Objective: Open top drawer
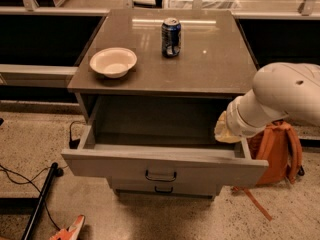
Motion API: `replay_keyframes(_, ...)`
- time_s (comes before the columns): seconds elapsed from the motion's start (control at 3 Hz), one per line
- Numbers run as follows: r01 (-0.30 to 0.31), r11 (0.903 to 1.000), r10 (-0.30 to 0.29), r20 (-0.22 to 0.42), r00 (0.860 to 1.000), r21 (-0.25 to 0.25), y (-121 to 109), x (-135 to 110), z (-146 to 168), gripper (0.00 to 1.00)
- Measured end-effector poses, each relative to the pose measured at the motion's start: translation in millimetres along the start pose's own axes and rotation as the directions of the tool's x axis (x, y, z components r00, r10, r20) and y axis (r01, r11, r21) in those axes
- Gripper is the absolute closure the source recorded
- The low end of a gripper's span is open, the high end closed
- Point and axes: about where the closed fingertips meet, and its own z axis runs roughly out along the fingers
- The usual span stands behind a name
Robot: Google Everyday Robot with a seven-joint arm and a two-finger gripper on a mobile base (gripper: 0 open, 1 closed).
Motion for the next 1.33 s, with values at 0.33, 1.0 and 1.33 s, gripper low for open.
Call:
replay_keyframes(0.33, -0.019, 0.999, 0.019, -0.007, 1.0, -0.04, -11, 2, 33, 0.91)
replay_keyframes(1.0, -0.057, 0.9734, 0.061, 0.011, 0.998, -0.222, 22, 7, 117, 1.0)
replay_keyframes(1.33, -0.055, 0.9607, 0.063, 0.021, 0.998, -0.272, 36, 9, 126, 1.0)
